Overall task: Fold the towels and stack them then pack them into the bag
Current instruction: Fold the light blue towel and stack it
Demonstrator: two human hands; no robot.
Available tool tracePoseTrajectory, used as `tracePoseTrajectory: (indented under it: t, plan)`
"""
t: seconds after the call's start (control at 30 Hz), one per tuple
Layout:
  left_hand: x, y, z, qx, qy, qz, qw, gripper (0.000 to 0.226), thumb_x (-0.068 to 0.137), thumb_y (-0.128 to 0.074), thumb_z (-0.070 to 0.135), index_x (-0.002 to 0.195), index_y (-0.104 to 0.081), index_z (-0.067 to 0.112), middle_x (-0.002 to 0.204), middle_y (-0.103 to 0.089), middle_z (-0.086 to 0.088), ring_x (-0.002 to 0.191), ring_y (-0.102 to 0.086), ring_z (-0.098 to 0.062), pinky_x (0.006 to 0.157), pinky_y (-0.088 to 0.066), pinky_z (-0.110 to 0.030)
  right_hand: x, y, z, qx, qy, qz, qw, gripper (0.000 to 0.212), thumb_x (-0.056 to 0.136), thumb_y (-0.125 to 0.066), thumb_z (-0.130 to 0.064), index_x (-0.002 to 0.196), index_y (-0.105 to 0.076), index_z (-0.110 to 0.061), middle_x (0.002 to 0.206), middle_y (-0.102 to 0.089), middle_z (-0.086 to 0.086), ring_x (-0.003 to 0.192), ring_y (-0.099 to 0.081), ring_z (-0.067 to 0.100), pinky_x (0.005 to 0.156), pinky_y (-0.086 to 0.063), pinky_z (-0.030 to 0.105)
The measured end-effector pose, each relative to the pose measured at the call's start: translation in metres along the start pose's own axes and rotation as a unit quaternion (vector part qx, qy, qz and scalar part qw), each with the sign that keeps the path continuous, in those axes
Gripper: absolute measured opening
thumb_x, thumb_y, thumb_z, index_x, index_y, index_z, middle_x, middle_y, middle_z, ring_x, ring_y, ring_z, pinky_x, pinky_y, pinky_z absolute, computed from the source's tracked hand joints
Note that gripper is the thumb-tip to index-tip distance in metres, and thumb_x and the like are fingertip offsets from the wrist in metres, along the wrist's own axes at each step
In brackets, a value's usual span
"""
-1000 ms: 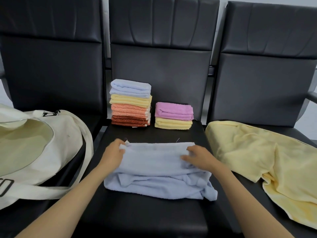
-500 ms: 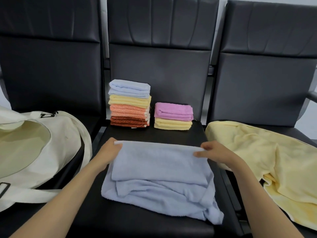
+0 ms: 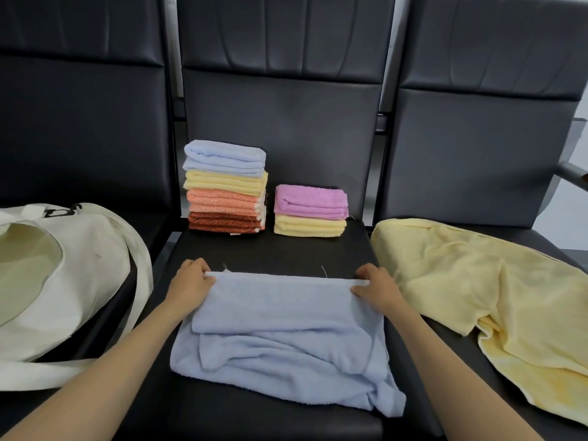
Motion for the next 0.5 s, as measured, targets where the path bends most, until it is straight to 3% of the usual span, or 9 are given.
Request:
tracePoseTrajectory:
  t: [0.1,0.23,0.3,0.33,0.5]
  plan:
    - [-0.001,-0.002,0.003,0.014,0.006,-0.015,1.0,0.004,0.095,-0.054,0.015,0.095,-0.05,0.014,0.108,-0.051,-0.009,0.084,-0.053,-0.02,0.073,-0.044,-0.03,0.0,0.001,-0.001,-0.019,-0.009,-0.041,0.999,0.037,0.089,-0.061,-0.02,0.125,-0.054,-0.014,0.126,-0.055,0.006,0.111,-0.054,0.022,0.083,-0.04,0.024]
    - [-0.003,-0.002,0.003,0.035,0.008,-0.039,0.999,0.017,0.096,-0.051,0.012,0.113,-0.049,0.011,0.12,-0.049,-0.012,0.087,-0.052,-0.017,0.074,-0.042,-0.026,-0.007,0.004,-0.005,-0.054,0.01,-0.057,0.997,0.022,0.09,-0.056,-0.019,0.109,-0.06,-0.009,0.107,-0.062,0.007,0.089,-0.053,0.018,0.064,-0.037,0.022]
    - [-0.005,-0.001,0.002,0.057,0.013,-0.056,0.997,0.028,0.098,-0.047,0.013,0.126,-0.049,0.01,0.13,-0.043,-0.013,0.089,-0.05,-0.016,0.079,-0.042,-0.026,-0.014,0.012,-0.005,0.001,0.022,-0.037,0.999,0.006,0.087,-0.062,-0.018,0.091,-0.058,-0.015,0.09,-0.059,0.002,0.081,-0.051,0.017,0.056,-0.036,0.02]
    - [-0.007,0.0,0.002,0.062,0.016,-0.06,0.996,0.029,0.099,-0.046,0.014,0.128,-0.05,0.01,0.132,-0.041,-0.013,0.087,-0.05,-0.017,0.079,-0.042,-0.026,-0.016,0.016,-0.004,0.049,0.027,-0.026,0.998,0.009,0.085,-0.065,-0.016,0.083,-0.056,-0.016,0.083,-0.057,0.0,0.078,-0.051,0.016,0.057,-0.038,0.021]
    - [-0.02,0.015,0.004,0.003,0.022,-0.057,0.998,0.017,0.098,-0.049,0.019,0.11,-0.053,0.007,0.12,-0.043,-0.014,0.084,-0.055,-0.024,0.075,-0.043,-0.03,-0.042,0.046,-0.007,0.202,0.063,0.007,0.977,0.022,0.077,-0.077,-0.011,0.078,-0.056,-0.005,0.075,-0.058,0.007,0.071,-0.054,0.018,0.064,-0.044,0.031]
Point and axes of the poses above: each hand's wrist, its own x-axis towards the middle knuckle, its own y-axis out of the back of the hand, z = x × y, the point moved 3 cm from there along x, towards the middle knuckle
